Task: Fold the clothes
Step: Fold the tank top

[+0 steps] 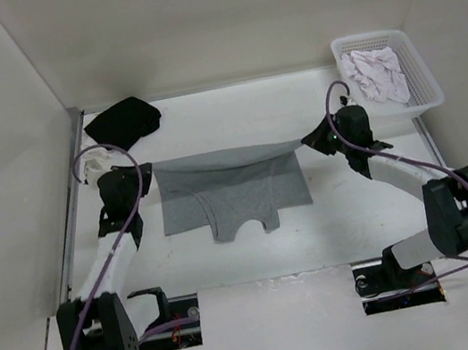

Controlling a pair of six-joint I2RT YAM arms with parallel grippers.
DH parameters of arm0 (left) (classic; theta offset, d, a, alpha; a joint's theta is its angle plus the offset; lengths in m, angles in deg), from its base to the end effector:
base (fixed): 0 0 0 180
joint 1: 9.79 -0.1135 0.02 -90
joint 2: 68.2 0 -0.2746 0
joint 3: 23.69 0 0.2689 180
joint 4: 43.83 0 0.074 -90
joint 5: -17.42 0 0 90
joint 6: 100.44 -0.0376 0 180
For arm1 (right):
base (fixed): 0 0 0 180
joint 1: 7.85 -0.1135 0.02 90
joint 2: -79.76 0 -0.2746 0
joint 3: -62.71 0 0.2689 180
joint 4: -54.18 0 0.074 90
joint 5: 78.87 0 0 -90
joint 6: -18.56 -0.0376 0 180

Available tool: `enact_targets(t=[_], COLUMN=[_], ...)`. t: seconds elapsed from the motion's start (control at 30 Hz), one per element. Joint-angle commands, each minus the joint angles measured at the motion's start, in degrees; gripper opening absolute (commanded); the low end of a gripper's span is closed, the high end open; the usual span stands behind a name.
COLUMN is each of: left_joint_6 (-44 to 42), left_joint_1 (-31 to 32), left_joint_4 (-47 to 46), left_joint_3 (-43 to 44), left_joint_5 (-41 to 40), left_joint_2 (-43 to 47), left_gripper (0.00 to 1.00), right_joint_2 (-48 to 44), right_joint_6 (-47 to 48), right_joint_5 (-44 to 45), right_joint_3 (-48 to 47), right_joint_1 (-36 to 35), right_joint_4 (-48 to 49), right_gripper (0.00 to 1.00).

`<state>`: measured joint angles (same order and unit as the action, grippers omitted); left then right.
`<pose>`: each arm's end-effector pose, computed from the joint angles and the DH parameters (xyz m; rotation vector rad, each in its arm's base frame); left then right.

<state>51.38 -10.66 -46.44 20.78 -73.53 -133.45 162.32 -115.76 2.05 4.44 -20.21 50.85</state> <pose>0.2624 0.0046 0.2327 -1.0249 1.6601 -0.7027 0.3191 0.0760 0.2237 0.4892 2.0810 0.7629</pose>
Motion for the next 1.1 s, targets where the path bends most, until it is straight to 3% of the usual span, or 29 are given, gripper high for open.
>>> enact_targets(t=[0.0,0.23,0.33,0.57,0.7,0.8,0.9,1.0,1.07], left_joint_6=[-0.6,-2.4,-2.5,-2.7,-3.5,-3.5,-3.7,-5.5,-7.1], left_joint_1=[-1.7,-9.2,-9.0,-5.9,-3.0,-4.8,-8.0,-8.1,-8.0], left_joint_4=[2.6,20.2,26.5,39.0,44.1,44.7,44.1,42.3,39.5], left_joint_3=[-5.4,-14.4,-15.7,-18.9,-15.8,-14.9,-13.9,-11.1,-8.6], left_joint_5=[3.0,11.6,14.1,8.9,-1.1,-3.0,-2.5,-4.4,-4.9], left_joint_2=[9.8,33.8,38.8,44.2,40.7,40.2,43.2,41.7,40.2], left_gripper=[0.01,0.01,0.01,0.01,0.0,0.02,0.11,0.25,0.29], right_joint_2=[-6.0,-17.5,-22.0,-26.0,-27.8,-31.1,-34.2,-36.2,-37.0], right_joint_6=[-1.2,-1.3,-1.9,-5.1,-7.5,-9.6,-10.1,-9.2,-7.6], right_joint_5=[-0.5,-0.5,0.5,1.0,0.2,-0.2,1.4,4.6,6.4], right_joint_3=[5.2,17.5,21.4,27.1,29.9,31.4,31.5,30.4,28.8], right_joint_1=[0.1,-0.3,-0.5,-1.7,-3.3,-5.0,-6.0,-6.8,-8.5], right_joint_4=[5.5,4.2,2.1,-1.3,-3.2,-5.9,-9.3,-12.2,-13.5], right_gripper=[0.01,0.01,0.0,0.0,0.0,0.01,0.1,0.25,0.31])
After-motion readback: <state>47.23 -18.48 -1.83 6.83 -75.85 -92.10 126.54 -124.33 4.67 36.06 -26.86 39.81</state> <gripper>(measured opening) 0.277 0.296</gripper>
